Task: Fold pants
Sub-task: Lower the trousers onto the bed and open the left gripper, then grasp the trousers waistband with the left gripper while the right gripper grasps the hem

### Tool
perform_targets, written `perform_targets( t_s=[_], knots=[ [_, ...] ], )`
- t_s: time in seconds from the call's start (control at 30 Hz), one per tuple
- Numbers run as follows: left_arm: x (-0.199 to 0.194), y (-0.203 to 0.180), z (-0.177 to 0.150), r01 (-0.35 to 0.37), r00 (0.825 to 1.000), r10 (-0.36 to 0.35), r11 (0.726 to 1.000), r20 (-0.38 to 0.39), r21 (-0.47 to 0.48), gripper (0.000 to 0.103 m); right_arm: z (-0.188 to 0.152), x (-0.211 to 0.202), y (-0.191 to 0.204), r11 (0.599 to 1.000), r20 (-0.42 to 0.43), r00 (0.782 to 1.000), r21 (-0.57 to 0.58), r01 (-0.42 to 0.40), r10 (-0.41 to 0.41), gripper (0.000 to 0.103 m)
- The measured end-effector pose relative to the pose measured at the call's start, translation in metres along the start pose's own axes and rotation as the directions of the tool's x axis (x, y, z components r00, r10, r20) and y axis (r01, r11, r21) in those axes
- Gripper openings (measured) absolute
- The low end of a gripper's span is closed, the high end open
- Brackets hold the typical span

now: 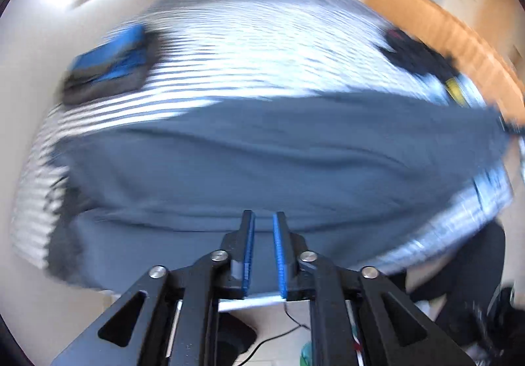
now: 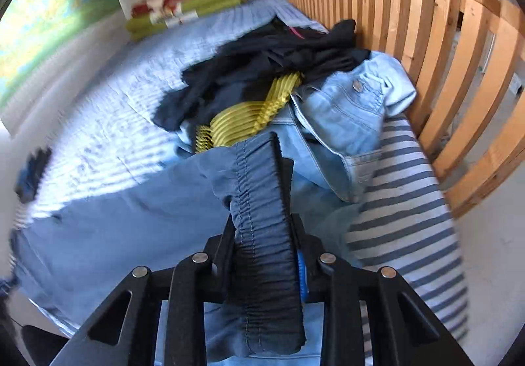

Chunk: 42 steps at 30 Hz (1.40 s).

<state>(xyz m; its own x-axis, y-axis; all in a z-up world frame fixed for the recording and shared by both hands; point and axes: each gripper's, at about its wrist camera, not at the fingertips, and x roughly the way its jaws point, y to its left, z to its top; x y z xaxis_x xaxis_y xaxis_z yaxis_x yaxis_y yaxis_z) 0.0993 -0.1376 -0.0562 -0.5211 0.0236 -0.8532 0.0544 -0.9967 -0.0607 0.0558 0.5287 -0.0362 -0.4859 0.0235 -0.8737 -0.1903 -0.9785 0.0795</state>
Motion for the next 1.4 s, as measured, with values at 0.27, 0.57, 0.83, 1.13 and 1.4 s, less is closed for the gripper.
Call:
perform_targets(
  t_s=[0.27, 0.57, 0.83, 1.13, 1.4],
  knots=[
    [-0.024, 0.172, 0.037, -0.140, 0.985, 0.164, 0.934, 0.045, -0.330, 0.054, 0.007, -0.045, 0.062, 0.992, 0.072, 0.997, -0.127, 0.021, -0.012, 0.035],
    [0.043, 0.250, 0.063, -0.113, 0.994, 0.096, 0.846, -0.059, -0.522, 0.069, -0.090, -0.036, 0.336, 0.648, -0.192, 0.933, -0.676, -0.351, 0.306, 0.043],
    [0.073, 0.270, 0.055, -0.087, 0.995, 0.051, 0.821, -0.080, -0.565, 0.041, -0.171, 0.009, 0.480, 0.337, -0.298, 0.915, -0.861, -0.381, 0.273, 0.046],
    [0.058, 0.274, 0.055, -0.058, 0.998, 0.048, 0.827, -0.033, -0.559, 0.026, -0.164, 0.044, 0.489, 0.374, -0.365, 0.901, -0.822, -0.430, 0.233, 0.024],
    [-0.005, 0.262, 0.065, 0.005, 0.995, 0.047, 0.851, 0.084, -0.526, 0.025, -0.142, -0.003, 0.481, 0.399, -0.122, 0.951, -0.887, -0.232, 0.283, 0.001]
  ],
)
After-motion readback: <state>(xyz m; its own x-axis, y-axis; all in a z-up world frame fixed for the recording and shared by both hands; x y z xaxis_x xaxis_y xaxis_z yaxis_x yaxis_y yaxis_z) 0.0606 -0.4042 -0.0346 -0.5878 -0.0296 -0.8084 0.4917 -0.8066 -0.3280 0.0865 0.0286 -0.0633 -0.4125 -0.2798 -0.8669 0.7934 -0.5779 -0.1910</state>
